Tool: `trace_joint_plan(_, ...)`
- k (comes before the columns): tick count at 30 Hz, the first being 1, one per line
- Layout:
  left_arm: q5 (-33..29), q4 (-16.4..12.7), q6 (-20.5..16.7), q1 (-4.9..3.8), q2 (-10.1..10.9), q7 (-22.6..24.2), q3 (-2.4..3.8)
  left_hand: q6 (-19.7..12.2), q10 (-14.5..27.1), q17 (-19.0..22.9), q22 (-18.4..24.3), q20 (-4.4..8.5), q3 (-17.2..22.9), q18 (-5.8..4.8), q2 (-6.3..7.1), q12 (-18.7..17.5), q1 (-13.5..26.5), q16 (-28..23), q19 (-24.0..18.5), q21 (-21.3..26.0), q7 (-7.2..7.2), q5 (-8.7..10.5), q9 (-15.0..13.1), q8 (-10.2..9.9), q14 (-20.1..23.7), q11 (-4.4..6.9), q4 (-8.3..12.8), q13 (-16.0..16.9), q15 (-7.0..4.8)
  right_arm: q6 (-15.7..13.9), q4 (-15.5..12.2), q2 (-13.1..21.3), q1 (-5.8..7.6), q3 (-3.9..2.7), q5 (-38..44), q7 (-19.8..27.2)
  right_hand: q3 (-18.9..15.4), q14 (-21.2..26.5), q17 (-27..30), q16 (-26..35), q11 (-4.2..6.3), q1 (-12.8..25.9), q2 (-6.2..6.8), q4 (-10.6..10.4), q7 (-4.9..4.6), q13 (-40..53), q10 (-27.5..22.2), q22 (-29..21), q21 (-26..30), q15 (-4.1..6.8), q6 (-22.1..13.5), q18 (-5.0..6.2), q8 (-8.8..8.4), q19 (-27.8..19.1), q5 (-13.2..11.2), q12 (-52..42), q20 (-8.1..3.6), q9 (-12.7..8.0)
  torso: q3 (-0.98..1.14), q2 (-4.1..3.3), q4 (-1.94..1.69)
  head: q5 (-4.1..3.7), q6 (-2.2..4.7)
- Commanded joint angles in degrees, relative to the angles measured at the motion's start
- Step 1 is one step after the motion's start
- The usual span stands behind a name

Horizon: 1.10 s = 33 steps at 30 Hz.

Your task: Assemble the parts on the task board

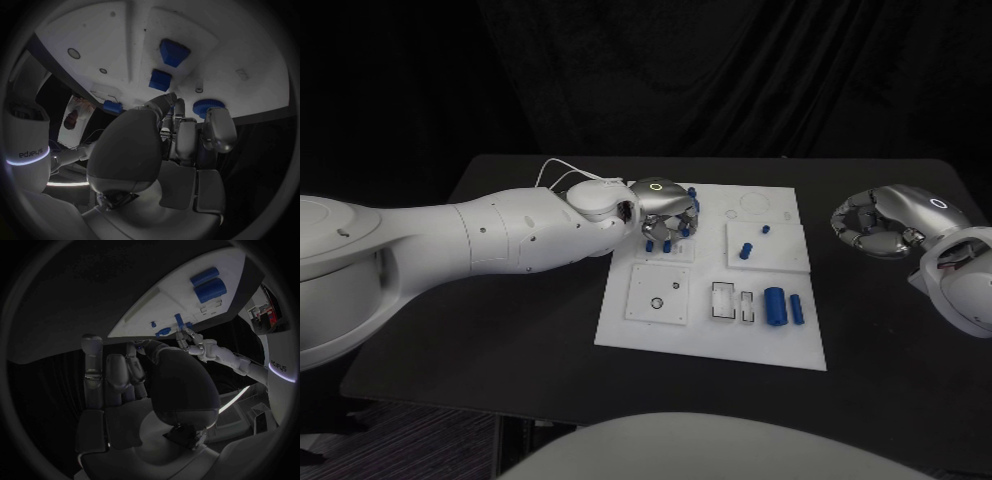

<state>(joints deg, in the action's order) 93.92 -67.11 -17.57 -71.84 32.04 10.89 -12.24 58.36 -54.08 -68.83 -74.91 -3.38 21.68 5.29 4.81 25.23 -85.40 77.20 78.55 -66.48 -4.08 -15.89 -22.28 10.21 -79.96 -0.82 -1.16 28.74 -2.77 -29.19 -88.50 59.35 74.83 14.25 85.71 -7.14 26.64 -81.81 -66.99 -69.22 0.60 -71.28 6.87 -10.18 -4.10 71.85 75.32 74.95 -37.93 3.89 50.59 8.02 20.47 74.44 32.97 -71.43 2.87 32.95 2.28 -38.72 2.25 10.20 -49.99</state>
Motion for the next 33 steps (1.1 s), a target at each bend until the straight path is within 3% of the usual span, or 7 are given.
trace_joint_plan(1,0.31,-1.29,-3.07,-1.09,0.74,0.53,0.08,0.19,-0.34,-0.25,-8.72,-0.05,-0.01,-0.44,-0.18,-0.4,-0.29,0.45,0.5,-0.5,0.0,-0.24,-0.12,0.21,-0.35,-0.27,0.36,-0.21,-0.1,0.3,0.1,0.0,-0.15,-0.06,0.14,-0.54,0.05,0.4,0.05,0.28,0.21,-0.32,-0.22,0.15,-0.06,-0.08,-0.38,4.27,0.33,-0.05,-0.2,0.11,0.37,-0.19,0.19,0.27,-0.18,0.09,0.01,0.11,-0.05,-0.17,-0.01)
trace_joint_plan(5,0.31,-2.71,-2.49,-2.22,1.95,0.3,0.08,-0.2,-0.27,-0.26,-8.76,-0.05,0.25,-0.47,-0.19,-1.15,-0.29,0.58,0.58,-0.63,0.02,-0.25,-0.05,-0.17,-0.47,-0.32,0.5,-0.75,-0.04,0.3,0.18,-0.1,-0.17,-0.06,0.14,-0.57,0.09,0.46,0.2,0.43,0.21,-0.38,-0.26,0.19,-0.06,-0.18,-0.45,4.23,0.51,-0.05,-0.22,0.14,0.38,-0.24,0.19,0.38,-0.18,0.1,0.1,0.2,-0.01,-0.08,-0.01)
trace_joint_plan(8,0.31,-3.88,-1.78,-2.88,3.1,0.03,0.08,-0.23,-0.21,-0.17,-8.75,-0.06,0.27,-0.47,-0.12,-1.6,-0.09,0.58,0.56,-0.61,-0.02,-0.17,-0.05,-0.28,-0.46,-0.37,0.45,-1.09,0.0,0.22,0.17,-0.06,-0.18,-0.06,0.14,-0.57,0.12,0.47,0.22,0.46,0.2,-0.41,-0.28,0.22,-0.07,-0.23,-0.49,4.21,0.61,-0.05,-0.3,0.15,0.34,-0.28,0.19,0.43,-0.18,0.1,0.19,0.3,-0.04,-0.48,-0.01)
trace_joint_plan(12,0.31,-4.95,-0.99,-3.21,4.32,-0.37,0.07,-0.32,-0.29,-0.05,-8.73,-0.08,0.27,-0.45,-0.05,-1.8,0.05,0.53,0.51,-0.53,-0.01,-0.1,-0.04,-0.38,-0.41,-0.4,0.43,-1.26,0.03,0.23,0.18,0.01,-0.18,-0.06,0.14,-0.6,0.14,0.46,0.17,0.42,0.2,-0.44,-0.29,0.23,-0.08,-0.23,-0.49,4.22,0.59,-0.05,-0.37,0.15,0.31,-0.27,0.19,0.44,-0.18,0.09,0.17,0.22,-0.06,-0.6,-0.01)
trace_joint_plan(19,0.31,-6.03,0.12,-3.37,6.13,-1.09,0.06,-0.37,-0.33,0.36,-8.62,-0.09,0.34,-0.38,-0.05,-2.01,0.07,0.31,0.32,-0.15,0.02,0.04,-0.04,-0.46,-0.21,-0.36,0.46,-1.43,0.04,0.24,0.18,0.01,-0.21,-0.05,0.14,-0.58,0.16,0.49,0.24,0.49,0.2,-0.46,-0.3,0.25,-0.09,-0.25,-0.5,4.22,0.59,-0.05,-0.44,0.15,0.27,-0.27,0.19,0.46,-0.18,0.08,0.25,0.22,0.06,-0.55,-0.01)
trace_joint_plan(23,0.31,-6.0,0.89,-3.34,6.66,-1.34,0.06,-0.36,-0.36,0.56,-8.57,-0.1,0.36,-0.34,-0.05,-2.14,0.12,0.19,0.21,0.04,0.02,0.13,-0.04,-0.48,-0.09,-0.36,0.45,-1.53,0.04,0.25,0.13,0.02,-0.28,-0.05,0.14,-0.57,0.16,0.49,0.24,0.49,0.2,-0.46,-0.3,0.25,-0.09,-0.25,-0.5,4.22,0.59,-0.05,-0.44,0.15,0.27,-0.27,0.19,0.46,-0.18,0.08,0.13,0.15,-0.01,-0.62,-0.01)
trace_joint_plan(33,0.31,-4.82,2.69,-3.08,6.46,-1.79,0.06,-0.45,-0.59,1.0,-8.5,-0.14,0.44,-0.3,-0.07,-2.62,0.33,-0.04,0.03,0.29,-0.01,0.54,-0.05,-0.66,0.2,-0.39,0.41,-1.96,0.07,0.36,-0.03,0.27,-0.34,-0.05,0.14,-0.63,0.23,0.54,0.37,0.62,0.19,-0.53,-0.36,0.29,-0.11,-0.33,-0.56,4.19,0.78,-0.05,-0.55,0.17,0.21,-0.33,0.2,0.56,-0.18,0.07,0.13,0.13,-0.02,-0.72,-0.01)
